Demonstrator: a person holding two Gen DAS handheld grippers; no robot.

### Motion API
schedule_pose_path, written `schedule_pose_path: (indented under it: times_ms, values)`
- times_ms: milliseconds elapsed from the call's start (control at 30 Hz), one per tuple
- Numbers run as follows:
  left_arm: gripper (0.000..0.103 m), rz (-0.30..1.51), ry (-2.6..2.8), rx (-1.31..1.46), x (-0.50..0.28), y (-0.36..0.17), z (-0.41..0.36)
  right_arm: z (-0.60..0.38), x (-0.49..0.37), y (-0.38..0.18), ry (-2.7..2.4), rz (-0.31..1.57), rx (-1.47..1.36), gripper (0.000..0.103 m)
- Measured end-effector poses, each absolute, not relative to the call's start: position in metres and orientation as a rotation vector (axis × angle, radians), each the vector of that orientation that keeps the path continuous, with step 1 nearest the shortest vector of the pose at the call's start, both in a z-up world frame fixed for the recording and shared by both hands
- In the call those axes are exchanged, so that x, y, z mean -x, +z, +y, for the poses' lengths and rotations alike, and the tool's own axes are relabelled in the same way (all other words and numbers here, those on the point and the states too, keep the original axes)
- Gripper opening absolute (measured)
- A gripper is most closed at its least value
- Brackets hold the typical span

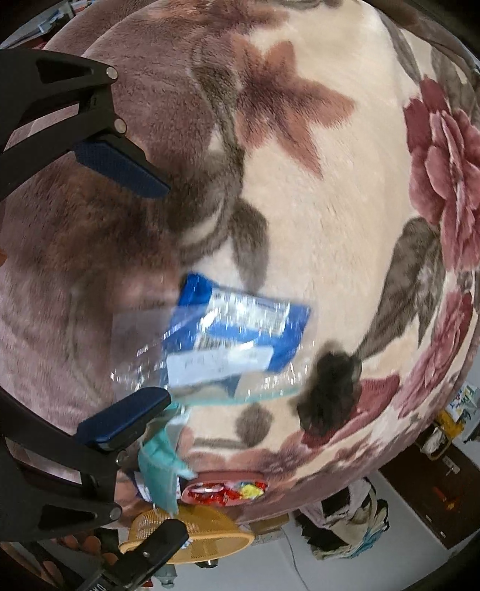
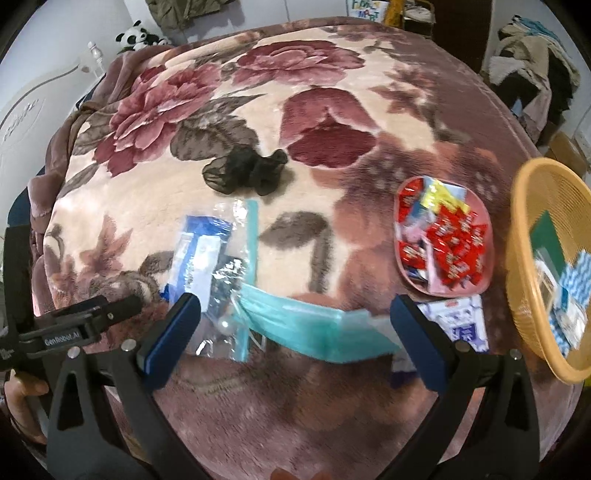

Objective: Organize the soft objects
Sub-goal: 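Grasp the clear zip bag with the left tool while the right tool approaches the blue wipes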

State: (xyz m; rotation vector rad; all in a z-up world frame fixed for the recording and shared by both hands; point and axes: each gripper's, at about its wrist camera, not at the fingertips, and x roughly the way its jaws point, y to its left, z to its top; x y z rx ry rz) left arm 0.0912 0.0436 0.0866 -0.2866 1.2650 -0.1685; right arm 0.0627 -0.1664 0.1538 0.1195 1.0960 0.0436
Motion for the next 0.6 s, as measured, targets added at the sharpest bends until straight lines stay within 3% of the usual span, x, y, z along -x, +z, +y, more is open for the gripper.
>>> schedule_pose_path:
  times_ms: [333,600]
  values:
    - [0.102,1.290,-0.125,0.346,-0.103,0.064,0.085,-0.117,-0.099,0.126,0.129,1.160,-0.076,0.103]
    - [0.102,1.335,-0.263,0.332,-0.093,0.051,0.037,-0.116,-0.114,0.118,0.112,1.154,-0.101,0.103]
